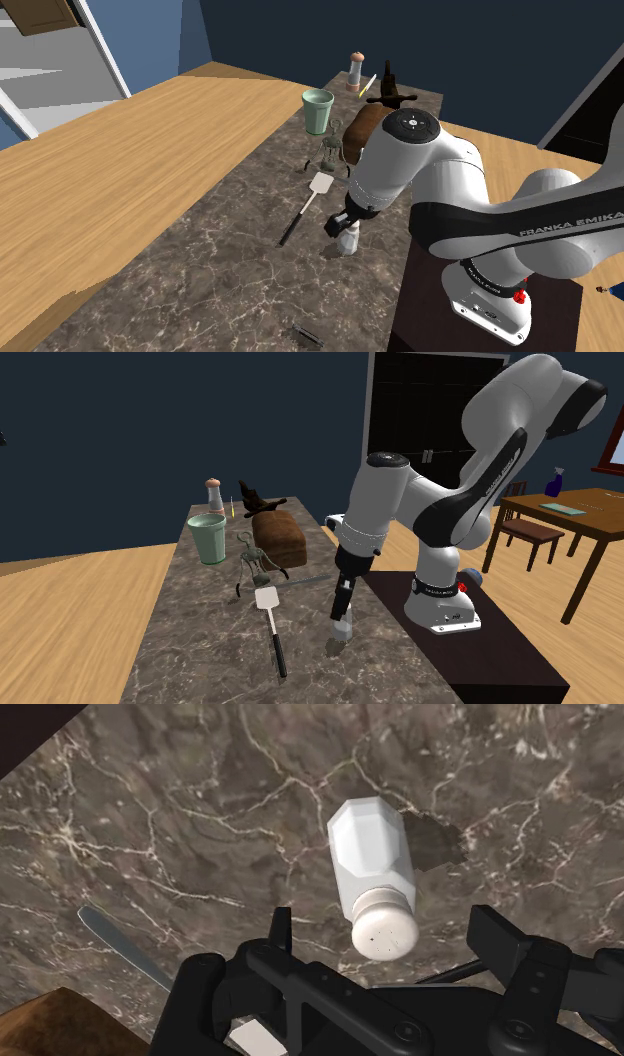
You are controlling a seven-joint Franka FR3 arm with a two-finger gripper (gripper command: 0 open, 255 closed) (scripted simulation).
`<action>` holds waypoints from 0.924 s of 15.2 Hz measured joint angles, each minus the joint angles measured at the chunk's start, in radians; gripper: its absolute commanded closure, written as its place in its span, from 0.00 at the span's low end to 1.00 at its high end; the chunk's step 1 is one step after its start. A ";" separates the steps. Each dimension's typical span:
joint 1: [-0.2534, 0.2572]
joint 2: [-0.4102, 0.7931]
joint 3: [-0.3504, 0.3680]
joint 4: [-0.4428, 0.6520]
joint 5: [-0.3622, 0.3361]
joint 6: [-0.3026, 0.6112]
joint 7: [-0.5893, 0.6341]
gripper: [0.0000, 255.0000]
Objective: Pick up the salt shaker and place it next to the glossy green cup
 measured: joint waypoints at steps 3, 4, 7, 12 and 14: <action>0.000 0.000 0.000 0.000 0.000 0.000 0.000 1.00; 0.000 0.000 0.000 0.000 0.000 0.000 0.000 1.00; 0.000 0.000 0.000 0.000 0.000 0.000 0.000 1.00; 0.001 -0.004 -0.003 0.004 0.000 -0.008 -0.002 1.00; 0.006 -0.023 -0.014 0.015 0.001 -0.037 -0.008 1.00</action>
